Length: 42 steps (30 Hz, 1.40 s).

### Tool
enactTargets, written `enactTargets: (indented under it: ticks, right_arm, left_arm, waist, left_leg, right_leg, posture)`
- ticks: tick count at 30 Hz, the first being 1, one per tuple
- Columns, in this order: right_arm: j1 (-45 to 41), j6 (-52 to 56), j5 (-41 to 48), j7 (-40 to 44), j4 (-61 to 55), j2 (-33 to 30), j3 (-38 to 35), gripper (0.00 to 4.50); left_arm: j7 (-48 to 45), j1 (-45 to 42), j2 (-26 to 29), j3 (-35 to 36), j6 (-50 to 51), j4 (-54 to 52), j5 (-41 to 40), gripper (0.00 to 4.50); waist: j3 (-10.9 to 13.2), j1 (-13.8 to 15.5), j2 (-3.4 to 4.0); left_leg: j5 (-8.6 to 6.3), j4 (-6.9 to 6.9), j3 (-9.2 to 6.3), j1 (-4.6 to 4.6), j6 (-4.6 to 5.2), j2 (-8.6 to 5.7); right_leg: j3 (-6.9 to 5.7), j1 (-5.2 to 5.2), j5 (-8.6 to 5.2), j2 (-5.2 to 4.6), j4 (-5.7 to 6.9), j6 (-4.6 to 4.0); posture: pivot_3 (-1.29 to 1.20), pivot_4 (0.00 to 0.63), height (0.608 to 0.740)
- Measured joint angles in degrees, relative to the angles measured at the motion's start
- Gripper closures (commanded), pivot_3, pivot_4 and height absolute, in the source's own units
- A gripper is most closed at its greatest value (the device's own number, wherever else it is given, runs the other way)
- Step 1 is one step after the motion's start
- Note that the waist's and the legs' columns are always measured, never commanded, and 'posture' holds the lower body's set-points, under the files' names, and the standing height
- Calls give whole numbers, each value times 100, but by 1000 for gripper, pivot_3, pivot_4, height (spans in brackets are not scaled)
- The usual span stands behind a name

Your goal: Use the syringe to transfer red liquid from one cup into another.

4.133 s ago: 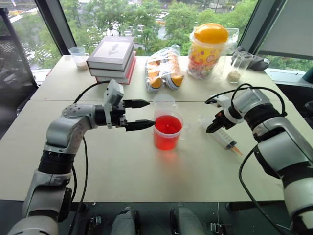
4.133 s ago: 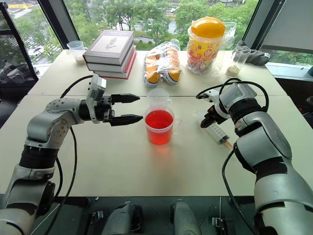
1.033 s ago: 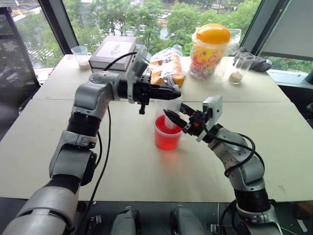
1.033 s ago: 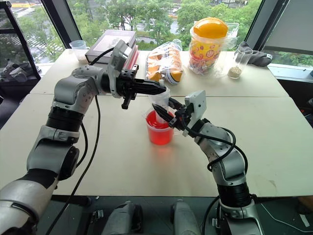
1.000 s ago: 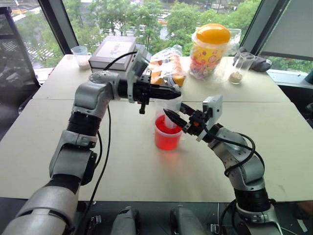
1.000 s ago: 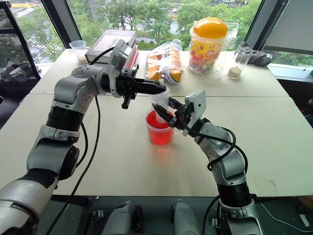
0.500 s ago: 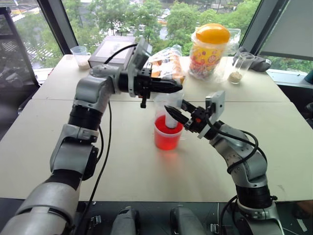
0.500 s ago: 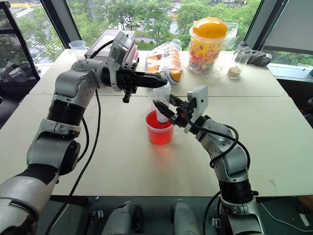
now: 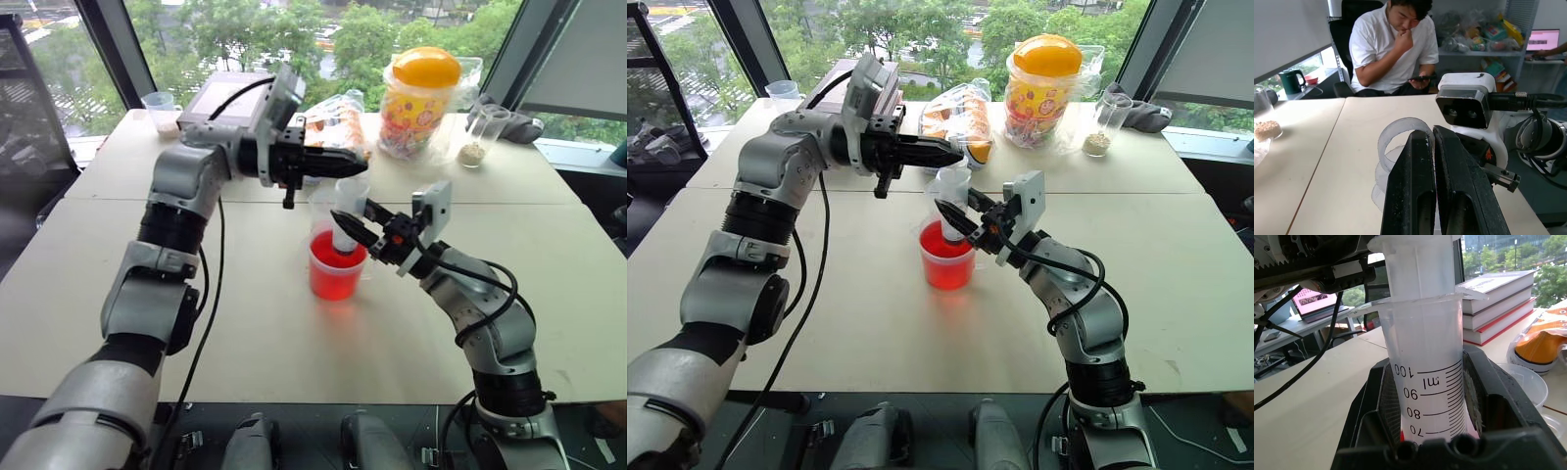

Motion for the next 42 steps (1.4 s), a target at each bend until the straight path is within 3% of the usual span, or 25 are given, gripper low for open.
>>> enactTargets:
  ticks: [17, 21, 27, 42]
  right_arm:
    - [-8, 93, 0, -5, 0, -2, -53, 3082]
    - [-121, 199, 85, -9, -25, -1, -49, 3082]
    - [-348, 626, 225, -132, -23, -108, -193, 3082]
    - [-683, 1009, 820, -236, -314, -215, -355, 3082]
  left_arm:
    - [46, -105, -55, 12, -92, 94, 9, 4487]
    - [85, -91, -40, 26, -46, -28, 9, 3215]
    - [67, 241, 52, 62, -93, -455, -12, 131]
    - [605, 948, 896, 759, 700, -1165, -348, 53]
  waist:
    - [0, -2, 0]
    - [0, -4, 0]
    - [0, -3, 0]
    - [0, 0, 0]
  left_leg:
    - [0, 0, 0, 0, 0, 0]
    - [0, 0, 0, 0, 0, 0]
    - [0, 0, 0, 0, 0, 0]
    - [0, -2, -1, -2, 0, 1]
  right_leg:
    - [0, 0, 0, 0, 0, 0]
    - [0, 0, 0, 0, 0, 0]
    - [0, 0, 0, -1, 0, 0]
    - [-1, 0, 0, -2, -2, 1]
  posture:
    - [0, 150, 740]
    - [0, 150, 740]
    - [0, 150, 740]
    - [0, 150, 740]
